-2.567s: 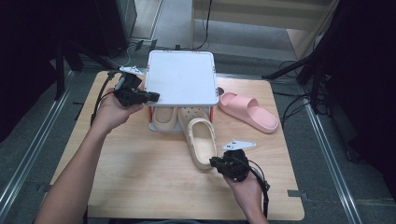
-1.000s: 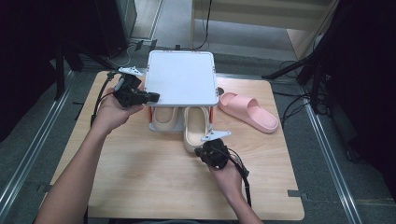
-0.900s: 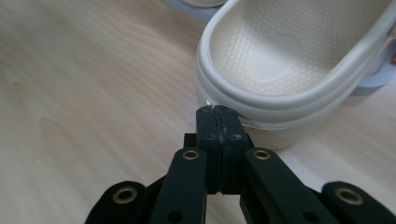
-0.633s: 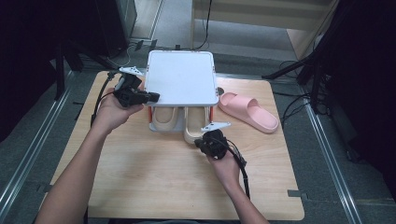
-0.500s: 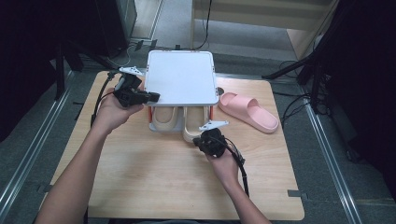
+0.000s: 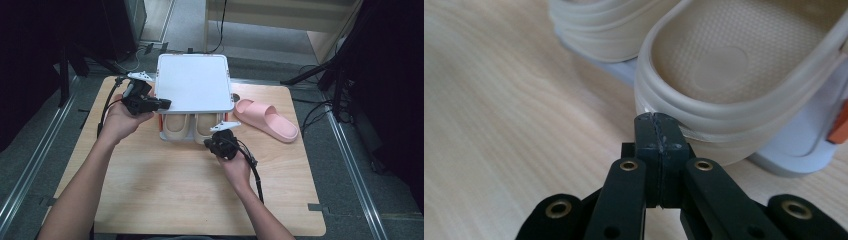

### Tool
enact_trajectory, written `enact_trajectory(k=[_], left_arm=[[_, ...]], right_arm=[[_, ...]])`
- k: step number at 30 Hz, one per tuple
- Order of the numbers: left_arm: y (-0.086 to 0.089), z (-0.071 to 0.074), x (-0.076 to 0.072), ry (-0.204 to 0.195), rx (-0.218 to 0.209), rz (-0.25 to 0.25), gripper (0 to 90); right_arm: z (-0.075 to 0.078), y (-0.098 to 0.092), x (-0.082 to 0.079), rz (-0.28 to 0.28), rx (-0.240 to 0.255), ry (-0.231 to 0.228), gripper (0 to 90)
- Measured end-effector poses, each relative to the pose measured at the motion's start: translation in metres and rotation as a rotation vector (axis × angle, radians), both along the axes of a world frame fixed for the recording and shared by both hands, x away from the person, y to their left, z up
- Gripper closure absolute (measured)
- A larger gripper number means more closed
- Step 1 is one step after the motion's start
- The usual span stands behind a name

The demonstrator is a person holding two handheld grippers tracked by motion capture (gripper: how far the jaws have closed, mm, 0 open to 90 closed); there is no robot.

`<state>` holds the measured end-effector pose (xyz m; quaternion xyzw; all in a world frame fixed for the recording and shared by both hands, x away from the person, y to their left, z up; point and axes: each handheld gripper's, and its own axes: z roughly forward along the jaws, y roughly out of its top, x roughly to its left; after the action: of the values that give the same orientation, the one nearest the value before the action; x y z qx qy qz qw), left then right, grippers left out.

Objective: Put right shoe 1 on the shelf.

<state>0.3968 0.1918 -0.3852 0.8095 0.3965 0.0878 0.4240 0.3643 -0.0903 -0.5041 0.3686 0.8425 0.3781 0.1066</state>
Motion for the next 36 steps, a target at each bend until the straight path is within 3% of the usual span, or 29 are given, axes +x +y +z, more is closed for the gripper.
enact_trajectory(k=[4, 9, 10, 15, 20, 25, 32, 36], left_arm=[[0.0, 0.0, 0.0, -0.003, 0.0, 0.002, 89.3], [0.0, -0.001, 0.0, -0.002, -0.009, 0.0, 89.1], [0.0, 0.0, 0.0, -0.003, -0.007, -0.001, 88.9], [0.0, 0.0, 0.0, -0.003, -0.01, 0.002, 85.7], [-0.002, 0.001, -0.001, 0.003, -0.014, 0.012, 78.6], [-0.004, 0.005, -0.003, 0.02, -0.017, -0.001, 66.1], [0.005, 0.018, -0.012, -0.011, -0.047, 0.013, 52.0], [0.014, 0.022, -0.016, -0.018, -0.041, 0.039, 45.9]], right_arm=[[-0.002, -0.005, 0.008, -0.036, 0.011, 0.0, 89.1], [-0.004, -0.013, 0.018, -0.055, 0.063, 0.031, 88.9], [-0.004, -0.014, 0.018, -0.061, 0.082, 0.055, 88.2], [-0.002, -0.016, 0.014, -0.061, 0.097, 0.064, 87.0], [0.004, -0.022, 0.006, -0.053, 0.125, 0.065, 82.2], [0.011, -0.03, -0.002, -0.046, 0.145, 0.048, 77.2], [0.02, -0.032, -0.014, -0.005, 0.144, 0.02, 66.9], [0.028, -0.037, -0.024, 0.021, 0.152, 0.004, 59.2]])
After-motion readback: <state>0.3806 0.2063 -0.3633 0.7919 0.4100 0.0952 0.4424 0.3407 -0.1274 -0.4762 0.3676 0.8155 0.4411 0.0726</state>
